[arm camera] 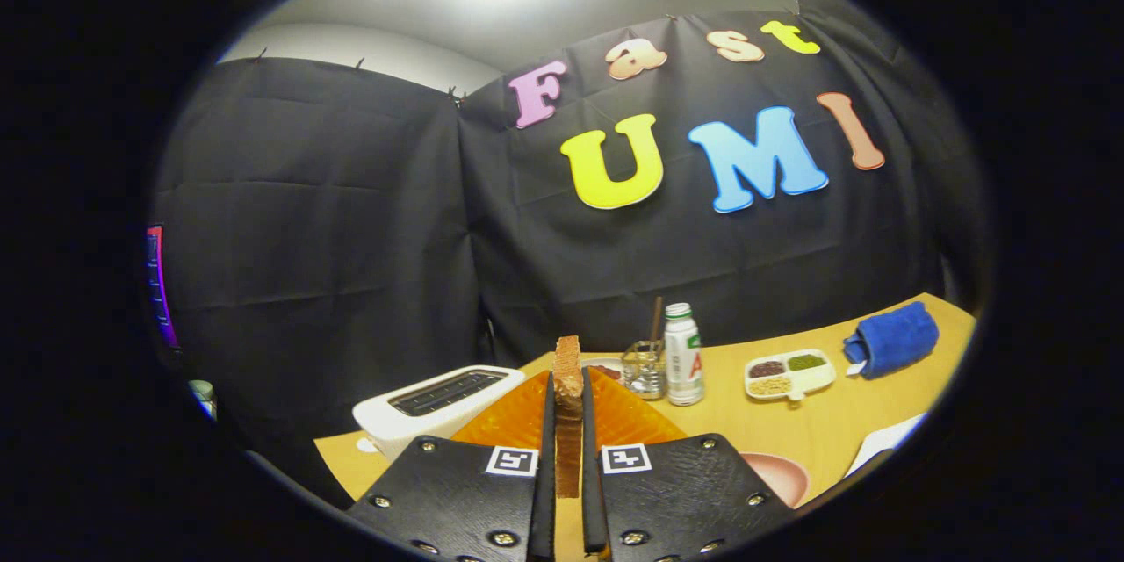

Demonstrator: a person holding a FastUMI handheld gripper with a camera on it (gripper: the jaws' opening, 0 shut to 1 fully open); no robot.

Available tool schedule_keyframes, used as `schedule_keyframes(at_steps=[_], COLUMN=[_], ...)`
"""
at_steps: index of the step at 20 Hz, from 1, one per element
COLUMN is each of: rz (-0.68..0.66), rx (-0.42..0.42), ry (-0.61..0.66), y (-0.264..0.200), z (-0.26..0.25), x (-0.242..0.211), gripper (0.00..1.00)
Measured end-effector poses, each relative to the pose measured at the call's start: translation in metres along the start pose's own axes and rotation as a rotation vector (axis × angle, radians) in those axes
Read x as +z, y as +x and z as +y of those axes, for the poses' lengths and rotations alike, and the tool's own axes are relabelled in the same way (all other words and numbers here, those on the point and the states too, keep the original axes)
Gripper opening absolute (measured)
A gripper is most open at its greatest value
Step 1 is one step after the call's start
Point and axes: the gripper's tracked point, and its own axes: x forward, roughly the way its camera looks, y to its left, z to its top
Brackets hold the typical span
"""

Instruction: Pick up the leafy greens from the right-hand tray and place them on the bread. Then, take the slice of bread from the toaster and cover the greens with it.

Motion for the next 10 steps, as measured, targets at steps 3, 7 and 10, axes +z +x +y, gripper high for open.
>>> schedule_keyframes(at_steps=[3, 7, 10], rz=[0.042, 0.075, 0.076], rx=[-0.079, -0.154, -0.205], ry=[-0.006, -0.047, -0.119], y=[-0.014, -0.029, -0.035], z=[-0.044, -0.082, -0.103], x=[-0.019, -0.037, -0.045], gripper=[0.12, 0.12, 0.12])
